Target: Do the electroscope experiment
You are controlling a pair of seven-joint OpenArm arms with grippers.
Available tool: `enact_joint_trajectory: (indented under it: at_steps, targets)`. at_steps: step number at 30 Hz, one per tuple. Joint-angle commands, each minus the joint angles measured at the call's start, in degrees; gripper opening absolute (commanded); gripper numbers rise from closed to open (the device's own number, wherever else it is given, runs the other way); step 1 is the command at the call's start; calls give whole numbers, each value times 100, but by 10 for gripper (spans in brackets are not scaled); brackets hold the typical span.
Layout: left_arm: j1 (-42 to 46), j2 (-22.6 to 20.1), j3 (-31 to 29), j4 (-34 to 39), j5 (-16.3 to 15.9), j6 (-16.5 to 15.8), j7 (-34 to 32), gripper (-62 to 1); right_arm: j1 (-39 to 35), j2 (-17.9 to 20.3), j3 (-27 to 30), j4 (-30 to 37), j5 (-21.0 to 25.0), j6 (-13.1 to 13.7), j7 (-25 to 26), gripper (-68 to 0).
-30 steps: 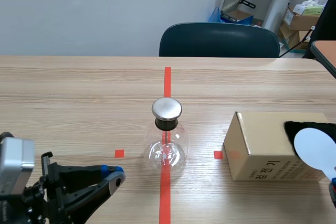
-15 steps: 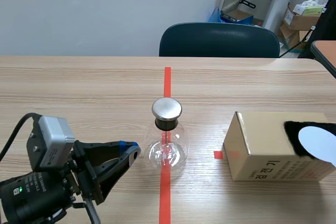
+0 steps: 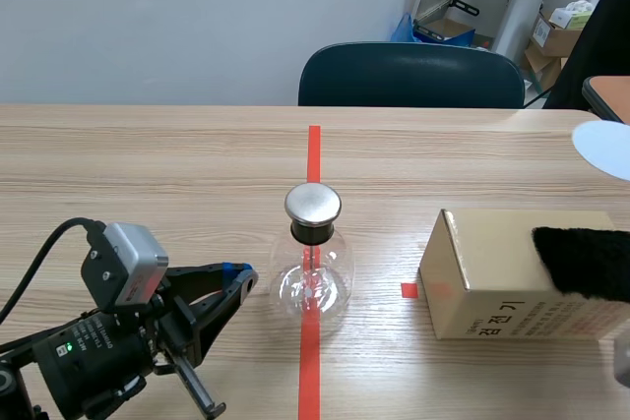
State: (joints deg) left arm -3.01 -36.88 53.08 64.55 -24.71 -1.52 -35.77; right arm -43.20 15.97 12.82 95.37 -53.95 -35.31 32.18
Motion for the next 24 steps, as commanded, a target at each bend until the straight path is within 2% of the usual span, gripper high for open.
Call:
enact_joint_trajectory:
  at_steps: [1,6,10,13,24]
  targets:
    - [-83,105,-28,-55,-15,-7,-83,-574,22,168,-138,98,61,-63,-201,-658]
    - [-96,232,-28,-452,-13,13,-341,-574,76,490,-813,505,61,-170,-868,-658]
    - [-96,310,-26,-640,-50,9,-442,-574,297,675,-1414,562,-11,-544,-1213,-658]
    - [-96,391,-26,-728,-146,13,-527,-574,472,728,-1770,562,-212,-719,-1438,-658]
    - [-83,555,-26,-763,-166,-9,-509,-574,1102,767,-2872,529,-903,-664,-2514,-658]
